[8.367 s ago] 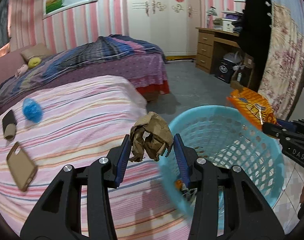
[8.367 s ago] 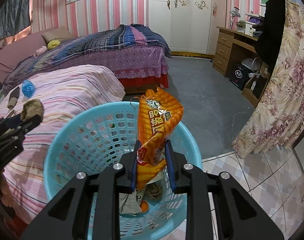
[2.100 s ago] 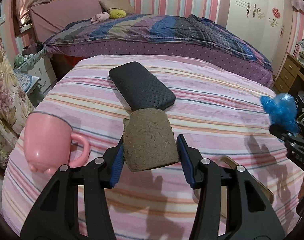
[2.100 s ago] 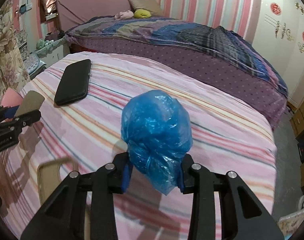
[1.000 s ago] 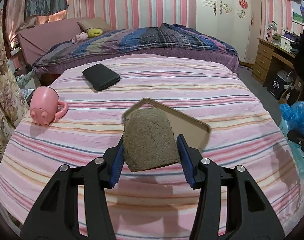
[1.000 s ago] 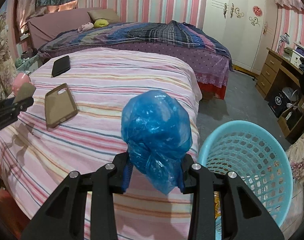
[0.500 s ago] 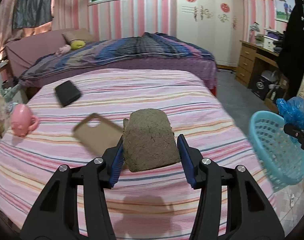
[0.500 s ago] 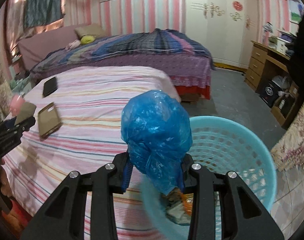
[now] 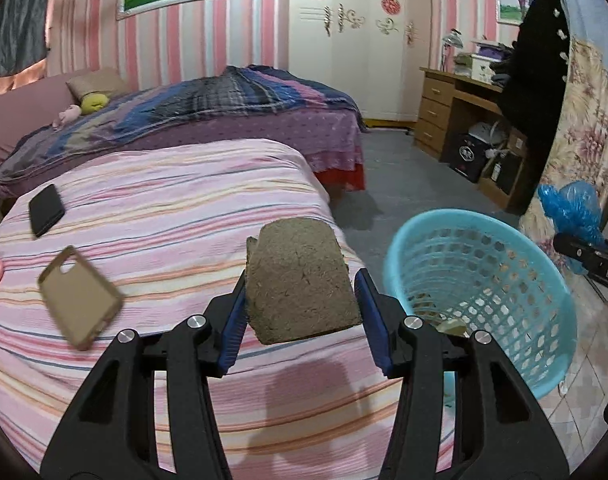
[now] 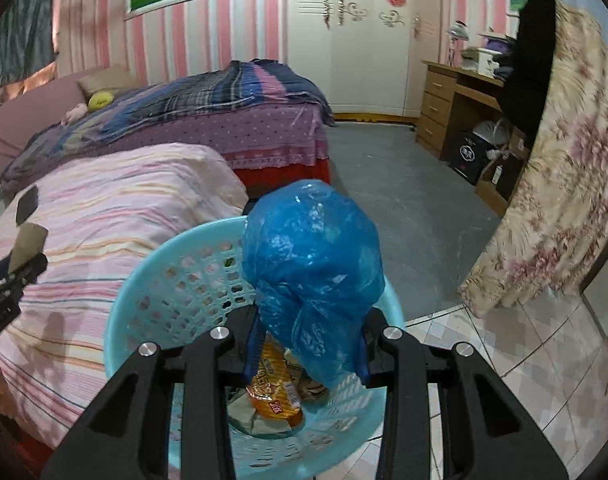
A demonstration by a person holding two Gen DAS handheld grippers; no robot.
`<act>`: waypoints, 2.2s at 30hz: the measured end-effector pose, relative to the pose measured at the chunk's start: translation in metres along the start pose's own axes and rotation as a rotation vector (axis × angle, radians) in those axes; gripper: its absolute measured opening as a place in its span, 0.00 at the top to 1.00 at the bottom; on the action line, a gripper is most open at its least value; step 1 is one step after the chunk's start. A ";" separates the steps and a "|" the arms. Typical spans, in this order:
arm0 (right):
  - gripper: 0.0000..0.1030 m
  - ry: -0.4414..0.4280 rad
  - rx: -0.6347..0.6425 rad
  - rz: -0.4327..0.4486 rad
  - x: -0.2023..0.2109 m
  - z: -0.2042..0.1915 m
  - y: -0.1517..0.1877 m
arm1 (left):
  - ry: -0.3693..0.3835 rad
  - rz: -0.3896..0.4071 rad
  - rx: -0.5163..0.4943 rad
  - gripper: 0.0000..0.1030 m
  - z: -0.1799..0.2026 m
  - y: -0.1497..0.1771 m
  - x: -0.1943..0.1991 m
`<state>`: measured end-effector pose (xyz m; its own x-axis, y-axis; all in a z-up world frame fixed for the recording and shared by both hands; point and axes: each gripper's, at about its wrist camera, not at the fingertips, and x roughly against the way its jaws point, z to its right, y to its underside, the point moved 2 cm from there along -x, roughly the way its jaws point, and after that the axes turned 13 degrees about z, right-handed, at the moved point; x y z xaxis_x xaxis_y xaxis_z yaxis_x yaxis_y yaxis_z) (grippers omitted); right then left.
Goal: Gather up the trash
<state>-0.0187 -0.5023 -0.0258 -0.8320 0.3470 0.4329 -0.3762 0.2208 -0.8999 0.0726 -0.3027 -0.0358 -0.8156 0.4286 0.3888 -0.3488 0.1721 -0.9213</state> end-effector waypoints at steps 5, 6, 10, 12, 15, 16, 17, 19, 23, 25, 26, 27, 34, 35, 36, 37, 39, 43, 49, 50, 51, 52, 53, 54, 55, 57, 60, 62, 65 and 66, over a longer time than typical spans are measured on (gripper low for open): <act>0.65 0.008 -0.016 0.006 0.007 0.009 0.000 | 0.041 -0.007 -0.036 0.51 0.027 -0.004 -0.009; 0.65 0.008 -0.017 0.006 0.006 0.017 0.001 | 0.060 -0.010 -0.035 0.51 0.035 -0.005 -0.011; 0.65 0.020 -0.018 0.001 0.000 0.025 0.001 | 0.109 -0.002 -0.048 0.50 0.055 -0.009 -0.014; 0.65 0.026 -0.025 0.002 -0.002 0.025 -0.002 | 0.130 0.000 -0.053 0.50 0.066 -0.009 -0.017; 0.65 0.040 -0.045 0.006 -0.004 0.029 -0.003 | 0.170 -0.009 -0.048 0.49 0.078 -0.010 -0.021; 0.65 0.052 -0.055 0.007 -0.004 0.034 -0.003 | 0.181 -0.009 -0.051 0.49 0.082 -0.010 -0.022; 0.65 0.052 -0.055 0.006 -0.006 0.033 -0.003 | 0.187 -0.007 -0.057 0.48 0.085 -0.010 -0.022; 0.65 0.060 -0.059 0.004 -0.007 0.034 -0.004 | 0.189 -0.006 -0.067 0.38 0.089 -0.011 -0.024; 0.65 0.063 -0.072 0.007 -0.007 0.037 -0.005 | 0.180 0.007 -0.063 0.21 0.088 -0.016 -0.025; 0.65 0.060 -0.065 0.003 -0.008 0.034 -0.004 | 0.164 0.018 -0.061 0.17 0.083 -0.020 -0.026; 0.65 0.060 -0.066 0.003 -0.008 0.036 -0.003 | 0.157 0.021 -0.058 0.15 0.079 -0.022 -0.026; 0.65 0.058 -0.058 -0.001 -0.009 0.034 -0.002 | 0.145 0.027 -0.052 0.12 0.073 -0.023 -0.025; 0.65 0.039 -0.058 0.000 -0.014 0.029 -0.001 | 0.051 0.061 -0.055 0.06 0.039 -0.030 -0.017; 0.65 0.038 -0.057 -0.001 -0.014 0.028 -0.001 | 0.044 0.074 -0.060 0.06 0.033 -0.030 -0.012; 0.65 0.035 -0.057 -0.003 -0.015 0.027 -0.001 | 0.035 0.088 -0.065 0.06 0.027 -0.031 -0.007; 0.64 0.033 -0.054 -0.005 -0.017 0.026 -0.002 | 0.025 0.098 -0.067 0.06 0.021 -0.031 -0.001; 0.56 0.021 -0.046 0.002 -0.018 0.019 -0.003 | 0.009 0.109 -0.070 0.06 0.010 -0.031 0.007; 0.24 0.012 -0.025 0.019 -0.017 0.005 -0.003 | -0.041 0.113 -0.062 0.05 -0.021 -0.029 0.025; 0.09 0.012 0.002 0.027 -0.017 -0.022 -0.002 | -0.122 0.118 -0.032 0.05 -0.075 -0.022 0.060; 0.07 0.010 0.021 0.027 -0.016 -0.033 0.000 | -0.135 0.121 -0.034 0.05 -0.081 -0.020 0.065; 0.06 0.010 0.021 0.027 -0.016 -0.036 -0.001 | -0.148 0.124 -0.037 0.05 -0.088 -0.017 0.071; 0.05 0.009 0.025 0.028 -0.016 -0.040 -0.002 | -0.162 0.125 -0.039 0.05 -0.095 -0.014 0.078; 0.05 0.001 0.031 0.029 -0.014 -0.047 -0.001 | -0.175 0.125 -0.038 0.05 -0.104 -0.009 0.085; 0.05 -0.016 0.029 0.026 -0.012 -0.055 0.000 | -0.182 0.123 -0.034 0.05 -0.109 -0.005 0.090; 0.05 -0.020 0.027 0.024 -0.012 -0.054 -0.001 | -0.189 0.118 -0.027 0.05 -0.116 0.000 0.095; 0.05 -0.070 0.004 0.022 -0.005 -0.065 0.002 | -0.202 0.106 -0.006 0.05 -0.131 0.010 0.104; 0.05 -0.105 -0.004 0.035 0.005 -0.073 0.002 | -0.220 0.093 0.027 0.05 -0.147 0.022 0.117; 0.05 -0.122 -0.007 0.044 0.011 -0.081 0.004 | -0.215 0.093 0.044 0.05 -0.156 0.027 0.127; 0.05 -0.144 0.001 0.061 0.033 -0.095 0.019 | -0.226 0.107 0.032 0.05 -0.160 0.035 0.143; 0.05 -0.144 0.002 0.063 0.034 -0.101 0.022 | -0.226 0.107 0.033 0.05 -0.160 0.038 0.146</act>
<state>-0.0143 -0.3937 -0.0254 -0.9036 0.2258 0.3641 -0.3226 0.2005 -0.9251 0.0140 -0.0912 -0.0155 -0.9298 0.2329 0.2850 -0.2670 0.1062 -0.9578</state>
